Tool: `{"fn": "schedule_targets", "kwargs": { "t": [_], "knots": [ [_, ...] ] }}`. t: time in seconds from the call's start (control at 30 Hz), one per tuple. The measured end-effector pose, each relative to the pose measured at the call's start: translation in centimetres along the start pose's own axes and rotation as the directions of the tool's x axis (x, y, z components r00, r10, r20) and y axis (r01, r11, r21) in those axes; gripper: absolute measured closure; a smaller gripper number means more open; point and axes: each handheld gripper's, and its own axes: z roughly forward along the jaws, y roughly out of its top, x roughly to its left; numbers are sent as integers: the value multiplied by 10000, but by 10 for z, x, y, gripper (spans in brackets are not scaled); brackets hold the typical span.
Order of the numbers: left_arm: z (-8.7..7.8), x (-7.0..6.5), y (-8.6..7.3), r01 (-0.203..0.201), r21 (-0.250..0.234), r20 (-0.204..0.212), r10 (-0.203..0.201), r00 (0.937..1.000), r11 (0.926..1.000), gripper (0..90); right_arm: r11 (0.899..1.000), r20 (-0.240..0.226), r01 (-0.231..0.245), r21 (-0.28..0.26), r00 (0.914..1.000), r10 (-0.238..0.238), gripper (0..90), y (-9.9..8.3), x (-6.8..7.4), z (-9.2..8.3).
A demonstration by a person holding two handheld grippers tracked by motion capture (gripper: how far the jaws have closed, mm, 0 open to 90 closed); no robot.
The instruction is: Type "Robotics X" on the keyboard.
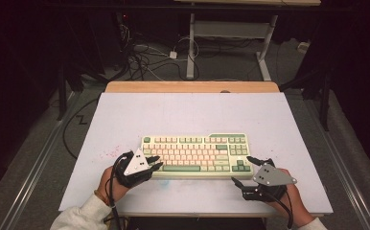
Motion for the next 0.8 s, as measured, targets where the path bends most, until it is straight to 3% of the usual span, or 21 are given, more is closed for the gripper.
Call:
{"fn": "schedule_targets", "kwargs": {
  "t": [0.17, 0.8],
  "knots": [
    [3, -1, 2, 30, 109, 168, -32, 9999, 9999, 874, 10000, -38, 35, 39, 10000, -35, 201, 0, 1, 0],
    [24, -6, 7, -101, 501, 521, 75, 9986, 9987, 874, 9999, -6, 69, 86, 10000, -69, 201, -2, 0, 0]
  ]
}}
